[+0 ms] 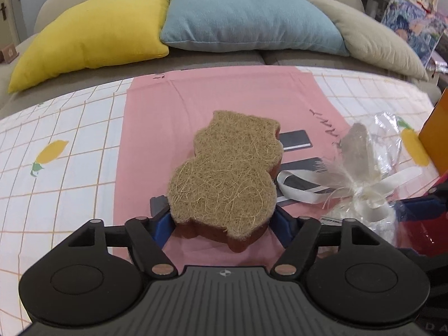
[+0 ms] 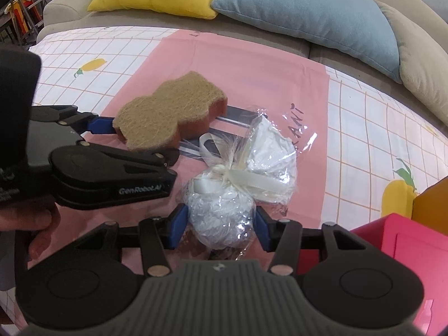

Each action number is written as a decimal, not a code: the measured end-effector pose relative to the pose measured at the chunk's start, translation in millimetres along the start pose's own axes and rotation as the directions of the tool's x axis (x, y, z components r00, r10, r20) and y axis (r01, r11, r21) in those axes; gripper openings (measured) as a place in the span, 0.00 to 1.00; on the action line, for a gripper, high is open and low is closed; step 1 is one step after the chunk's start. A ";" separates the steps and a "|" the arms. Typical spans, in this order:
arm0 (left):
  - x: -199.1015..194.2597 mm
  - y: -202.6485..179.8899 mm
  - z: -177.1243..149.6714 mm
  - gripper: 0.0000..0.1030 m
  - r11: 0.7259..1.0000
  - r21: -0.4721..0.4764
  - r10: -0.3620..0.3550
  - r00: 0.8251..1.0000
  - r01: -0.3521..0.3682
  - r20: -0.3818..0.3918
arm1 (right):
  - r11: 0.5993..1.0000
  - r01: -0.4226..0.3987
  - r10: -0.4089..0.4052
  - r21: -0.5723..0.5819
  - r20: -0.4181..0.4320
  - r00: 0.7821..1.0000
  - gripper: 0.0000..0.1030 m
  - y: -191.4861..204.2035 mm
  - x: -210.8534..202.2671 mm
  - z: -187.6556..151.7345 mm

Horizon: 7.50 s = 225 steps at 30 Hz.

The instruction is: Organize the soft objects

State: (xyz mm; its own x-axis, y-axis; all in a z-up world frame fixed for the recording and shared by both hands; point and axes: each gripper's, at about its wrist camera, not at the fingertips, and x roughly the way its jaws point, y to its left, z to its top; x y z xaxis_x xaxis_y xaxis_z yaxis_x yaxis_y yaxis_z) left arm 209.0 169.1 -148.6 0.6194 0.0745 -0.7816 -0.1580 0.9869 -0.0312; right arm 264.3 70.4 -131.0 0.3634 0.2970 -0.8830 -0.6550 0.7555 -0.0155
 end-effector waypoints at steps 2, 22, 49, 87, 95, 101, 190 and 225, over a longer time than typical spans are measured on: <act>-4.5 0.2 -2.3 0.76 1.000 0.000 0.001 1.000 -0.001 0.003 | 1.000 -0.005 0.005 -0.004 0.013 1.000 0.46 -0.9 -2.9 -1.3; -134.9 -27.7 -2.4 0.75 0.999 -0.038 0.034 0.985 -0.028 0.167 | 0.996 -0.065 0.080 -0.063 0.274 0.958 0.42 -15.8 -119.5 -36.7; -131.1 -278.4 90.8 0.75 0.882 0.311 -0.387 0.920 0.354 0.052 | 0.941 0.328 -0.338 0.085 0.211 0.917 0.43 -228.8 -198.0 -144.9; -47.5 -345.1 107.1 0.87 0.857 0.285 -0.372 0.899 0.429 -0.233 | 0.951 0.307 -0.302 -0.041 0.100 0.948 0.68 -285.8 -146.6 -154.0; -100.2 -332.1 107.0 0.87 0.824 0.368 -0.418 0.900 0.432 -0.120 | 0.958 0.269 -0.280 0.098 0.119 0.953 0.69 -274.9 -183.0 -150.9; -148.7 -305.3 101.3 0.87 0.813 0.405 -0.449 0.893 0.418 -0.021 | 0.944 0.187 -0.243 0.270 0.192 0.951 0.73 -258.6 -224.7 -155.8; -213.7 -141.9 -29.1 1.00 0.985 0.063 -0.166 0.975 0.158 0.148 | 0.884 0.235 -0.341 0.403 0.213 0.916 0.89 -62.8 -244.5 -173.5; -221.9 -137.2 -28.3 1.00 0.995 0.060 -0.093 0.978 0.083 0.189 | 0.898 0.232 -0.331 0.374 0.226 0.916 0.89 -60.1 -247.8 -173.6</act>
State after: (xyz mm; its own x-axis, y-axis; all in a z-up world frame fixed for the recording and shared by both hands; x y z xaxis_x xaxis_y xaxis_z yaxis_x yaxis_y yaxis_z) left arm 71.4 13.1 11.4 0.7653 0.0077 -0.6437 -0.0596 0.9965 -0.0590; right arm 98.6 -150.0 7.3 0.6996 0.1543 -0.6977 -0.2564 0.9656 -0.0435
